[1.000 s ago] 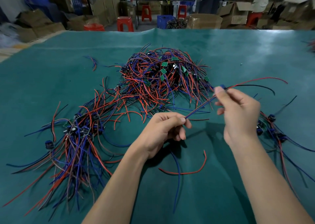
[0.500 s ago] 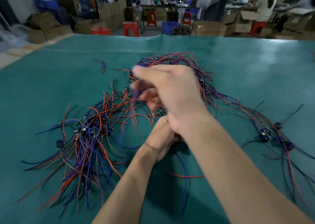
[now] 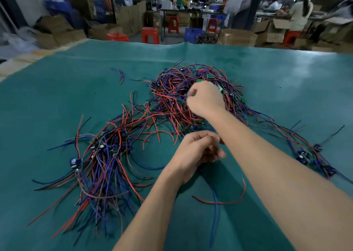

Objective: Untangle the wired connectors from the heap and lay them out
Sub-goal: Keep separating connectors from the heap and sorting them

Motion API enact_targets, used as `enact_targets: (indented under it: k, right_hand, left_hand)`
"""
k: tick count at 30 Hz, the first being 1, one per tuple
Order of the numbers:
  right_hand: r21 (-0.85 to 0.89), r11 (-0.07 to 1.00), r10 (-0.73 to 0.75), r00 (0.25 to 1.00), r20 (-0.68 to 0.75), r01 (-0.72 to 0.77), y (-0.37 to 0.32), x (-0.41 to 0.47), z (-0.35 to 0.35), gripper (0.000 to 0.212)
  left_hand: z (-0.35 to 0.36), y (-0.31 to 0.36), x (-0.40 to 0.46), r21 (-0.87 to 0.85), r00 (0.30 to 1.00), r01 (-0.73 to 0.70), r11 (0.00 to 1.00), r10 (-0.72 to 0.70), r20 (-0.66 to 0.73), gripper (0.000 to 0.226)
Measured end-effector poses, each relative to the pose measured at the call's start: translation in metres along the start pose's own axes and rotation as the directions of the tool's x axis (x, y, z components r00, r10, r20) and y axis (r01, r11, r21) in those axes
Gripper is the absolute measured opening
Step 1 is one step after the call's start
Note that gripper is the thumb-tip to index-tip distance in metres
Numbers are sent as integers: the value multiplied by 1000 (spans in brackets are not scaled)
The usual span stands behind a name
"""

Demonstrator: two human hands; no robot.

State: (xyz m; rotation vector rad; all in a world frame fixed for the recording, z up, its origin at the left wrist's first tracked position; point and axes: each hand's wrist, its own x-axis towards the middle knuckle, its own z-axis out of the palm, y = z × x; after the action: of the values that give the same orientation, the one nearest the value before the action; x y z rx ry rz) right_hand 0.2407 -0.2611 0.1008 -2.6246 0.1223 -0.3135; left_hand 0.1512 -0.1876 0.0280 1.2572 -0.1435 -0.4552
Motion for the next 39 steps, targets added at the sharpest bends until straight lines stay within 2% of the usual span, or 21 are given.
enact_targets:
  k: [1, 4, 11, 15, 20, 24, 26, 28, 31, 35, 37, 39]
  right_hand:
    - [-17, 999, 31, 999, 23, -30, 14, 5, 1, 24]
    - [12, 998, 53, 994, 92, -54, 42, 10, 8, 25]
    - [241, 963, 153, 980, -125, -119, 58, 14, -4, 36]
    - [385, 909, 247, 950, -190, -160, 71, 12, -27, 30]
    - [583, 808, 257, 940, -224, -82, 82, -16, -50, 21]
    - [688, 724, 238, 917, -319, 51, 87, -56, -54, 14]
    - [689, 713, 210, 896, -392, 134, 88, -79, -48, 16]
    - [618, 761, 107, 902, -419, 197, 86, -100, -38, 22]
    - [487, 839, -80, 940, -332, 243, 78, -120, -20, 26]
    - [462, 818, -248, 935, -253, 342, 66, -127, -6, 23]
    - [454, 825, -285, 942, -179, 336, 65, -129, -3, 21]
    - [514, 804, -254, 954, -159, 299, 68, -128, -6, 19]
  left_hand:
    - [0, 2, -2, -4, 998, -22, 1000, 22, 54, 28]
    - [-2, 3, -4, 12, 995, -48, 999, 47, 83, 21]
    - [-2, 4, -5, 1, 995, -46, 999, 46, 87, 23]
    - [-2, 3, -4, -2, 995, -44, 999, 44, 90, 24]
    - [-4, 2, -2, -31, 997, -27, 999, 29, 67, 17]
    - [-6, 1, 1, -129, 1000, -29, 991, 30, 4, 16]
    - [-6, 0, 3, -163, 999, -49, 985, 45, -29, 21]
    - [-6, 1, 4, -183, 996, -75, 980, 67, -53, 28]
    - [-6, 0, 4, -213, 994, -100, 972, 89, -57, 30]
    - [-9, -1, 5, -176, 995, -98, 979, 94, -33, 34]
    - [-9, 0, 5, -171, 995, -97, 981, 92, -33, 37]
    - [-8, 0, 5, -159, 995, -94, 983, 86, -56, 36]
